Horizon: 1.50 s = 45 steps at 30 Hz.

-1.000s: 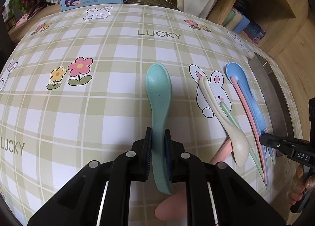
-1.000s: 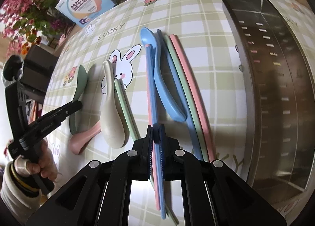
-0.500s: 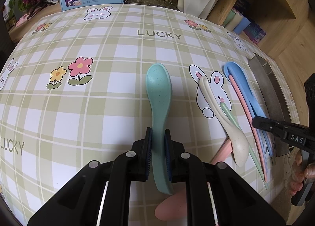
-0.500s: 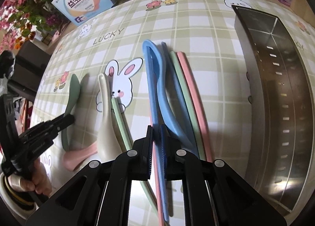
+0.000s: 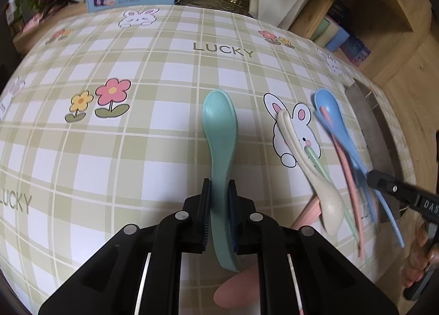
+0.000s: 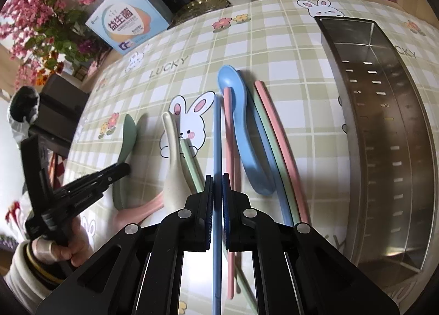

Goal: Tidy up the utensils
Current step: 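Draw the blue chopstick out of the utensil pile with the right gripper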

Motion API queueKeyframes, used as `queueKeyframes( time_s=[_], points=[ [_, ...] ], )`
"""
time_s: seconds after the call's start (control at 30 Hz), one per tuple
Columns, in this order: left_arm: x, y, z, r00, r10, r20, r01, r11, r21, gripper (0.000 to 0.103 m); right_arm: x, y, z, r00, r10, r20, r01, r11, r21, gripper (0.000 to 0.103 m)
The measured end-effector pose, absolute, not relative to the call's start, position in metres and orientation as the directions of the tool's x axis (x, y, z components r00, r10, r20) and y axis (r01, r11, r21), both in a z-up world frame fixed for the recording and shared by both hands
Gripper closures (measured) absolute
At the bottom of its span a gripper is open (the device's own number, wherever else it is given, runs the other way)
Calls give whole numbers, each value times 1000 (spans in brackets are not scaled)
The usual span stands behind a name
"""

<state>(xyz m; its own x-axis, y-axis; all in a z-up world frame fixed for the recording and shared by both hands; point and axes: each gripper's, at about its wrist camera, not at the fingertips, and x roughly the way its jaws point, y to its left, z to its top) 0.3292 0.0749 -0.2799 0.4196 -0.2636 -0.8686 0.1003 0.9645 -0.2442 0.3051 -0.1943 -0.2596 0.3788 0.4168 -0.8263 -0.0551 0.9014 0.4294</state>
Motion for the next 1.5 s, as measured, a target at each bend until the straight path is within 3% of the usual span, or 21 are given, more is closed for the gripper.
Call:
queueKeyframes(
  time_s=[0.27,0.6,1.13,1.37,1.5],
  points=[
    [318,81,-267,434,-271,-859,89,962,-259,92,302,-205,-248,417,439,-796,-59,887,458,97],
    [313,79,-258,439,-262,-859,92,965,-247,92,303,-184,-280,272,432,-860,-85,901,426,97],
    [306,88,-255,454,-276,-847,89,960,-265,92,342,-151,-286,221,294,-930,-129,954,270,96],
    [303,91,-251,465,-295,-834,90,954,-287,92,352,-130,-282,278,191,-941,-226,966,129,96],
    [301,94,-249,469,-302,-830,84,951,-298,92,355,-127,-282,308,199,-930,-263,958,118,96]
  ],
)
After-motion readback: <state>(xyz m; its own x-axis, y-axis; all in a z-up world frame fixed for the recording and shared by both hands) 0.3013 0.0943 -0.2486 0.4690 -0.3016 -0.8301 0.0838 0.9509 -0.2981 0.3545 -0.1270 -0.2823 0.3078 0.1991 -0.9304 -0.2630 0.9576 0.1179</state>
